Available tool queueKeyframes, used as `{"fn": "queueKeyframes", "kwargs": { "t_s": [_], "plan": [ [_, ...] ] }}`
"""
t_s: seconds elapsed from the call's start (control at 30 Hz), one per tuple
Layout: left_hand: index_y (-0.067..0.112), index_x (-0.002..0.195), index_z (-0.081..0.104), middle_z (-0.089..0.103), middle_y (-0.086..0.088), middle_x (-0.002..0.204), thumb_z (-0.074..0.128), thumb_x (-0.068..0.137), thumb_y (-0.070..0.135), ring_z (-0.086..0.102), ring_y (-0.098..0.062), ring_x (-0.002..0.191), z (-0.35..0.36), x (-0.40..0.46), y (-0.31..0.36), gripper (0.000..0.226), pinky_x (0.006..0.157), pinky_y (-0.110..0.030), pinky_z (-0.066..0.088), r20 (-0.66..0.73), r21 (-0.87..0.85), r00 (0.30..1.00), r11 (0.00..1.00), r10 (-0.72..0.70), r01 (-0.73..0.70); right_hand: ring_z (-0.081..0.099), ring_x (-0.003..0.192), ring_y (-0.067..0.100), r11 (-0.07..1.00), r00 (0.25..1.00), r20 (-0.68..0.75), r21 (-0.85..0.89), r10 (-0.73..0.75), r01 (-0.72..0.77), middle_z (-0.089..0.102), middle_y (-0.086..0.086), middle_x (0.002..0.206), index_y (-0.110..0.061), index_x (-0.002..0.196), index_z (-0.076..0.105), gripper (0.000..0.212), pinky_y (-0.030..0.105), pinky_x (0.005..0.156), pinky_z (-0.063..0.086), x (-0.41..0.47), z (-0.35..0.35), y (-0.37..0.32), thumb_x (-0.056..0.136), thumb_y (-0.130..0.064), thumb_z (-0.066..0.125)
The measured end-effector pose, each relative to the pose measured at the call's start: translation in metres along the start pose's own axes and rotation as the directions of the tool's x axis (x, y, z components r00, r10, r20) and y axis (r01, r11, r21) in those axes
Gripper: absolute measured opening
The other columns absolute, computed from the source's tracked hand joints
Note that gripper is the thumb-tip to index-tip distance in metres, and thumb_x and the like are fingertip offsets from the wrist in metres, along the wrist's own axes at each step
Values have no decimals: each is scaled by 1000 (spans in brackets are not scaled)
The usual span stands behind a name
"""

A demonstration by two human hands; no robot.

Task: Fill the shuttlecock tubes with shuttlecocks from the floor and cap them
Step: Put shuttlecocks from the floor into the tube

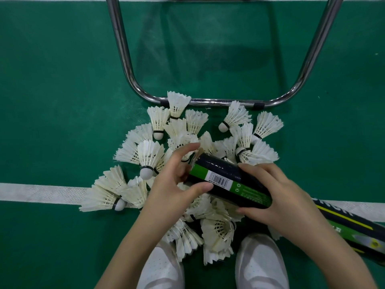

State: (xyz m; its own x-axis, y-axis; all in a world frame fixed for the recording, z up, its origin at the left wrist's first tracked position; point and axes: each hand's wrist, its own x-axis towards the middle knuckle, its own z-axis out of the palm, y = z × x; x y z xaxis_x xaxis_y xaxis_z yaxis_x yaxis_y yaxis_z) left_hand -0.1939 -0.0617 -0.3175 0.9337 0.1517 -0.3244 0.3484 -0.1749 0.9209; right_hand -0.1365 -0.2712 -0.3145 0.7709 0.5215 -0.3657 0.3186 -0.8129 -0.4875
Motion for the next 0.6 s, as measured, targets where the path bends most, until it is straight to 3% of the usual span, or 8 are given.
{"fn": "queueKeyframes", "kwargs": {
  "t_s": [0.23, 0.37, 0.47, 0.6],
  "plan": [
    [44, 126, 45, 66, 10, 117, 68, 82, 12, 63, -1, 105, 1, -2, -2, 60, 94, -31, 51, 28, -26, 999, 1000, 15, -15, 46, 103, 9, 1000, 1000, 3, -18, 1, -1, 25, -29, 114, -58, 130, 17, 80, 25, 79, 40, -1, 1, -1, 66, -60, 65],
    [48, 129, 40, 66, 29, 101, 71, 81, 18, 55, 15, 102, -4, -4, -6, 64, 86, -3, 41, 11, 64, 999, 997, 32, -32, 44, 101, 6, 1000, 1000, -17, -23, 0, 0, 28, -27, 116, -56, 131, 21, 79, 22, 76, 34, -2, -1, -1, 66, -58, 67],
    [48, 121, 42, 63, 27, 98, 76, 76, 21, 53, 14, 103, -12, -3, -16, 62, 83, 0, 37, -31, 170, 999, 985, 28, -22, 42, 97, 1, 1000, 999, -35, -16, 4, -5, 28, -27, 113, -58, 125, 20, 79, 21, 76, 32, -4, -4, 2, 65, -55, 70],
    [35, 98, 46, 62, 22, 97, 78, 70, 31, 49, 20, 101, -18, -6, -30, 43, 83, 0, 35, -26, 308, 1000, 951, 11, -2, 49, 98, 12, 998, 998, -48, -21, 52, -53, 25, -31, 109, -56, 128, 26, 80, 25, 72, 35, -7, -5, 8, 62, -57, 71]
  ]
}}
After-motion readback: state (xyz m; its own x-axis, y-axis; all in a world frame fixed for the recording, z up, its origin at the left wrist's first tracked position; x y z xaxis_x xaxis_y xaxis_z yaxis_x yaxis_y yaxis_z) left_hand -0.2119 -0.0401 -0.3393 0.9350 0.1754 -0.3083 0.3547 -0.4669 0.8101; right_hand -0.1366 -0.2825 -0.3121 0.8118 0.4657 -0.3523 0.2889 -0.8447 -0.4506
